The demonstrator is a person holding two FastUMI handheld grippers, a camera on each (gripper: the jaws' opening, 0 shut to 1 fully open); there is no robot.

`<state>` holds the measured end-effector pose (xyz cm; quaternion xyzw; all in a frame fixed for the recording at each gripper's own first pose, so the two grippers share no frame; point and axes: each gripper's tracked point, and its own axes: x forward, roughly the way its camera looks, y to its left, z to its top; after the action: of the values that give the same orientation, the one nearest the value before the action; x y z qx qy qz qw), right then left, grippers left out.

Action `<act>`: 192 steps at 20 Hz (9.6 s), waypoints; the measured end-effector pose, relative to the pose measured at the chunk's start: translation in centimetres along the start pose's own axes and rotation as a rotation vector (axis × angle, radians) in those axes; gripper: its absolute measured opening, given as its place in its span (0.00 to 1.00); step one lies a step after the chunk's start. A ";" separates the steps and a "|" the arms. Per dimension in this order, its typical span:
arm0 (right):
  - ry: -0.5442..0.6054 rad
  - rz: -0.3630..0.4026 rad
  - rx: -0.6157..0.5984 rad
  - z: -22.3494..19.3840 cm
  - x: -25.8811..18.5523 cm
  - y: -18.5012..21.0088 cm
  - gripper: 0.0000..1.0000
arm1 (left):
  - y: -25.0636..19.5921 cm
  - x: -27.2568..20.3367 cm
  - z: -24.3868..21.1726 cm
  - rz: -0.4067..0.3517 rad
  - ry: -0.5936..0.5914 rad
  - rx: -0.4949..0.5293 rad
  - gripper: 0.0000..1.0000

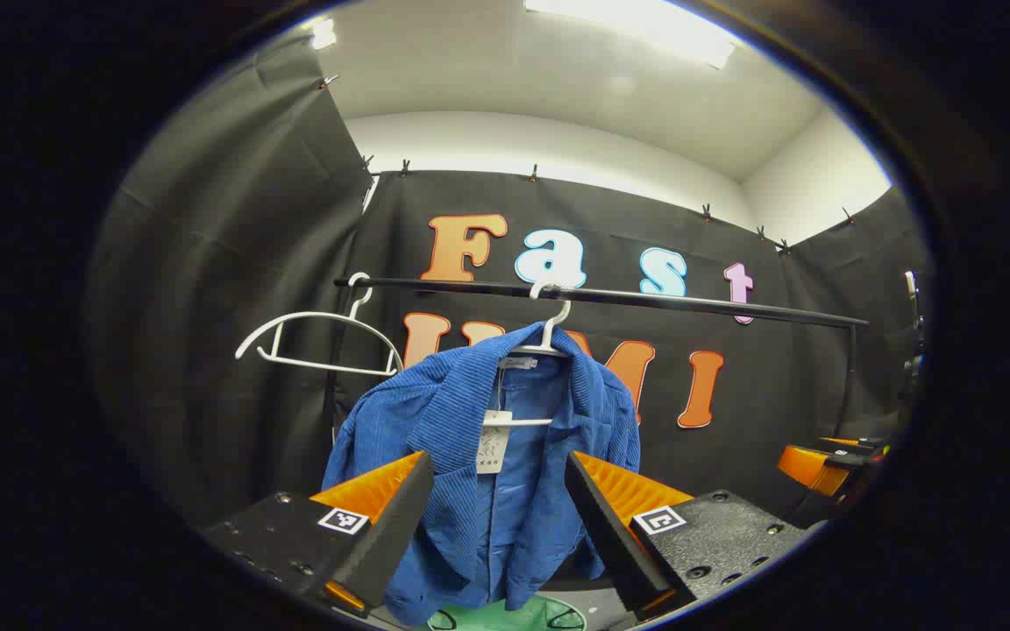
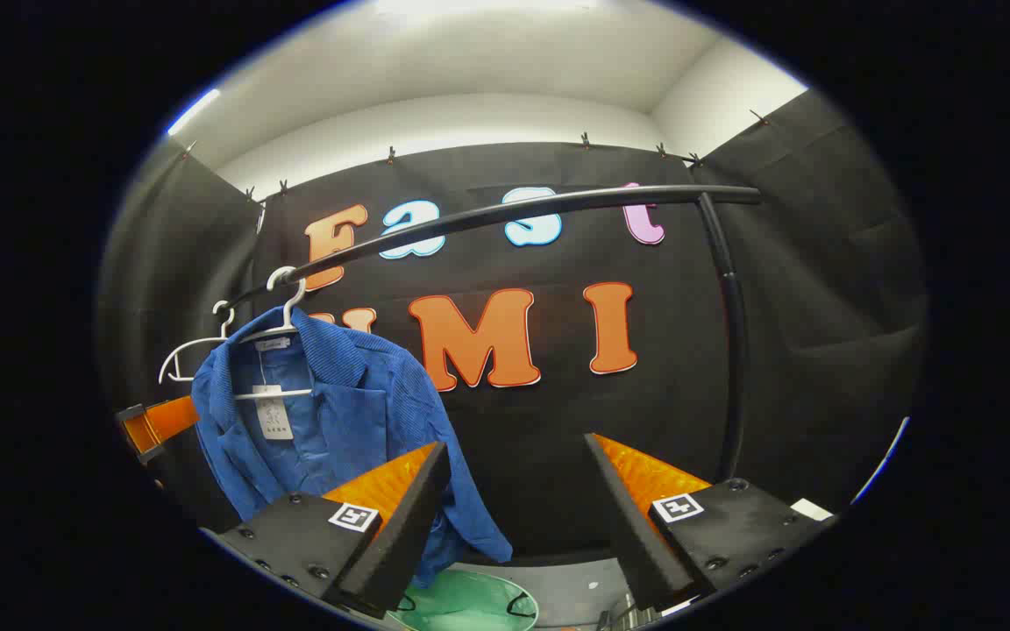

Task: Grasp the clothes on the hanger with both hands and then place them into the laundry hamper below.

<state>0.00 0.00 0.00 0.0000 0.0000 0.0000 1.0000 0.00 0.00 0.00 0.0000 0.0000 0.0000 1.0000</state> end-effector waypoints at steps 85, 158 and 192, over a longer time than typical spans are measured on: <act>0.163 0.556 0.241 -8.5 15.8 23.0 0.22 | 11.1 8.9 -7.8 0.120 0.144 -0.027 0.08; 0.233 0.460 0.923 -4.7 28.9 11.7 0.07 | 19.1 14.1 -2.8 -0.112 0.162 0.041 0.05; 0.367 0.328 0.646 -13.4 12.1 11.9 0.07 | 4.1 8.9 -11.4 -0.304 0.286 0.037 0.05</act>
<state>12.09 11.89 -13.40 0.3142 0.1784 0.1598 0.9187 8.89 4.07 -11.40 0.0185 0.1420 -0.1508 0.9781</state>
